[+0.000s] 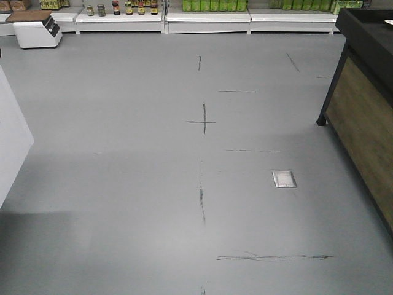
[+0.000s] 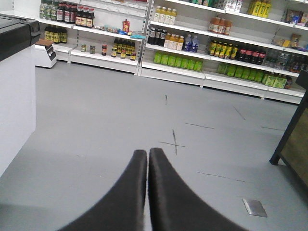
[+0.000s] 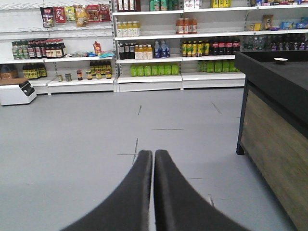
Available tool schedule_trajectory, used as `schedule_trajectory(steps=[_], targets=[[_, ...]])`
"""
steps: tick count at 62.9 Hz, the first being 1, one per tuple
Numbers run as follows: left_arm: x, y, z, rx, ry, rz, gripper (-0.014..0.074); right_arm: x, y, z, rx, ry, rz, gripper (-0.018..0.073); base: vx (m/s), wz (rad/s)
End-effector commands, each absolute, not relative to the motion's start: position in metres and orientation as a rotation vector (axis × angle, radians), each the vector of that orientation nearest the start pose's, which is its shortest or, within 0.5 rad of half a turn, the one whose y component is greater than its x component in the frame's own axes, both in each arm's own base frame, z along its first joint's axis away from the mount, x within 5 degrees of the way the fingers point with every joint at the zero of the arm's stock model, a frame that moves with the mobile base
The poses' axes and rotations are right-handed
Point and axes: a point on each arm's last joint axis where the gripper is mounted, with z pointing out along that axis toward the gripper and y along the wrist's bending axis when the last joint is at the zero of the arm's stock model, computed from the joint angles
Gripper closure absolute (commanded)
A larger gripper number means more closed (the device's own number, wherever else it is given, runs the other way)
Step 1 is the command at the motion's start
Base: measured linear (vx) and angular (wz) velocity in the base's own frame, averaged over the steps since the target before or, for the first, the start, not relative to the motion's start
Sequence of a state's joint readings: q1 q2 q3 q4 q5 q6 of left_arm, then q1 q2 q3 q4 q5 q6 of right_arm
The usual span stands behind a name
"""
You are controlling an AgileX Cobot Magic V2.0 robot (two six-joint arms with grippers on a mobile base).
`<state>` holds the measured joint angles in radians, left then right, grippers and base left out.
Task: Pick three apples into basket with both arms
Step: 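Drive the base across the store floor toward the fruit tables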
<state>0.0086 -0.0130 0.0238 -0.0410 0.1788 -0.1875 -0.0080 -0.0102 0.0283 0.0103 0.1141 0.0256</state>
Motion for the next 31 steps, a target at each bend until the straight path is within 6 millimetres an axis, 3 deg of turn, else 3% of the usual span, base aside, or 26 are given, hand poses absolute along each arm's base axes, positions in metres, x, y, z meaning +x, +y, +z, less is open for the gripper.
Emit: schedule_trajectory(steps=[1, 31], targets=[[0.0563, 0.0002, 0.1894, -0.191, 1.598, -0.175, 0.0603, 0.0565, -0.0005, 0.1963, 0.020, 1.544, 0.006, 0.0561, 0.00, 0.00], [0.0563, 0.0002, 0.1894, -0.191, 1.598, -0.175, 0.0603, 0.0565, -0.0005, 0.1963, 0.020, 1.544, 0.006, 0.0561, 0.00, 0.00]])
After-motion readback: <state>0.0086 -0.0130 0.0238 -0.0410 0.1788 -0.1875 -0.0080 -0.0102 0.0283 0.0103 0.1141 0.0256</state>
